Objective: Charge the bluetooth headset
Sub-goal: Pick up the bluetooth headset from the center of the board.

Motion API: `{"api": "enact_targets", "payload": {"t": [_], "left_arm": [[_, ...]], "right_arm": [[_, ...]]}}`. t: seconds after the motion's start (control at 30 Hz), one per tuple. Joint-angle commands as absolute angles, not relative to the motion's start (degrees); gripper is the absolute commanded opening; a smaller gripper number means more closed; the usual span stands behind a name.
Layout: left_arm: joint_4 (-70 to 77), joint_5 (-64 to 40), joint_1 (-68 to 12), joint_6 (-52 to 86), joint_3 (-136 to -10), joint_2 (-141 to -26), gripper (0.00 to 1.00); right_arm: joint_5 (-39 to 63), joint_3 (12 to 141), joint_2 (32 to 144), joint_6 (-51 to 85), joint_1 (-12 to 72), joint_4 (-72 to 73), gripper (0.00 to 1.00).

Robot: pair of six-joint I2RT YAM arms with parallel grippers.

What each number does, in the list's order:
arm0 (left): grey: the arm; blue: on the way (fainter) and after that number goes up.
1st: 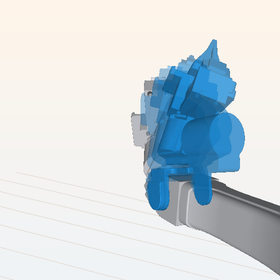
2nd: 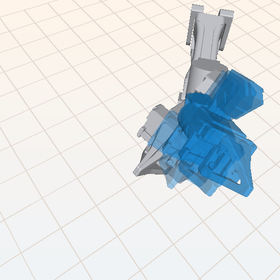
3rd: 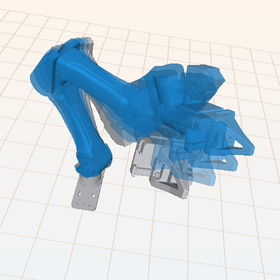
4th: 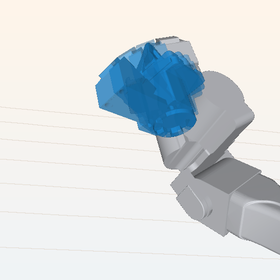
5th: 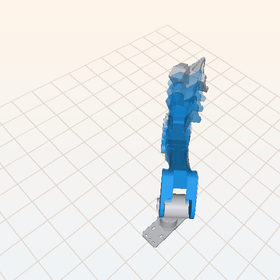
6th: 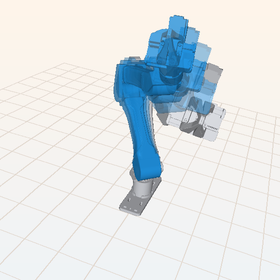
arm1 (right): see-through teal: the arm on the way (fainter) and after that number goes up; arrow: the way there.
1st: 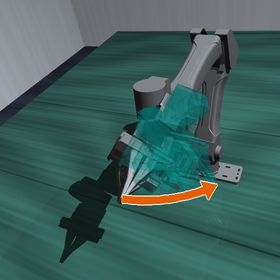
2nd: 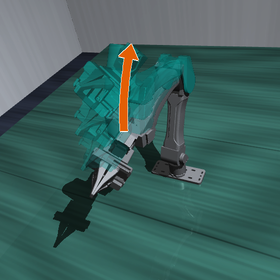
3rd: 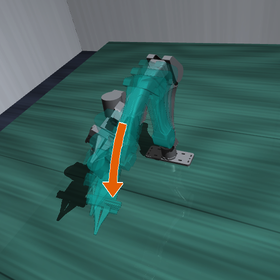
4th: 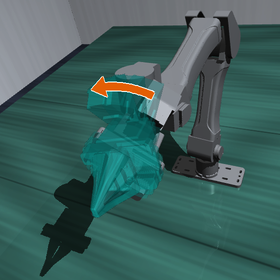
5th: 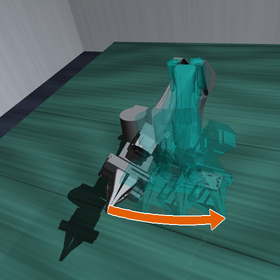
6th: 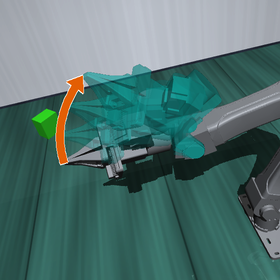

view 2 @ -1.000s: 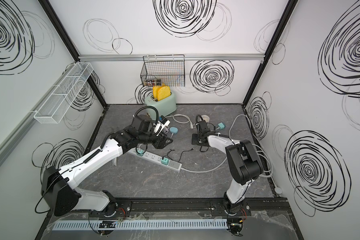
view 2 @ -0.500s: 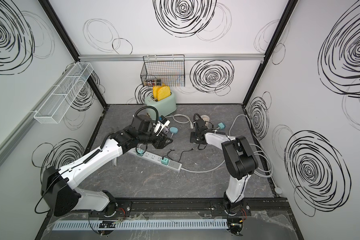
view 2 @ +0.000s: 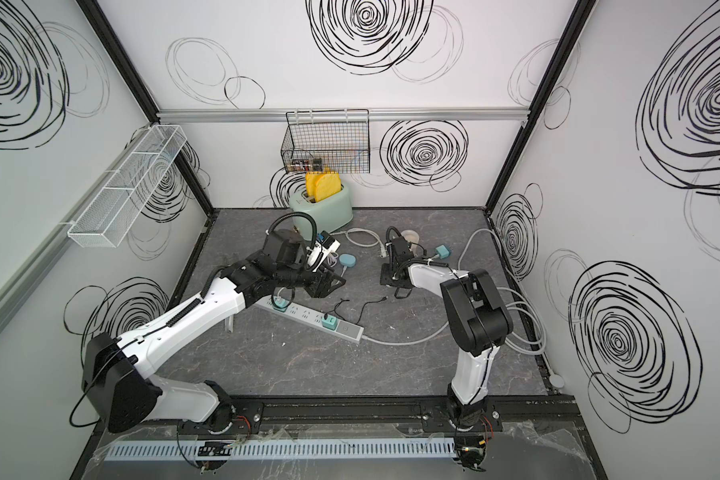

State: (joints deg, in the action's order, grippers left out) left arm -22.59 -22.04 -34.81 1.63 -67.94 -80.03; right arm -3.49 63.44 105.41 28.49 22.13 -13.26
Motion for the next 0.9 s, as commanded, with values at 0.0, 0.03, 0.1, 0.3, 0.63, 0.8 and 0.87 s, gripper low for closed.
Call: {"api": "enact_targets", "payload": {"t": [0.0,0.03,0.1,0.3,0.63,0.8,0.87], "left_arm": [[-20.83,-22.42,-34.37,0.62,-68.38,-78.31,0.60],[-20.83,-22.41,-34.37,0.62,-68.38,-78.31,0.60],[-20.83,-22.41,-34.37,0.62,-68.39,-78.31,0.60],[-20.92,-22.26,-34.37,0.53,-68.38,-78.40,0.60],[-20.91,-22.19,-34.39,0.45,-68.38,-78.40,0.60],[-21.03,-22.24,-34.34,0.48,-68.38,-78.49,0.60],[-21.02,-22.24,-34.37,0.44,-68.38,-78.43,0.60]], "right_arm": [[-3.25,65.02,106.65,29.33,21.73,-14.19,0.59],[-3.24,65.17,106.87,29.31,21.80,-14.32,0.59],[-3.25,65.32,107.00,29.35,21.80,-14.29,0.58],[-3.30,65.13,106.58,29.10,21.73,-13.95,0.51],[-3.32,65.39,106.41,28.74,21.70,-14.05,0.59],[-3.41,65.30,106.00,28.83,21.70,-13.86,0.51],[-3.27,65.35,106.00,28.83,21.66,-13.69,0.49]]}}
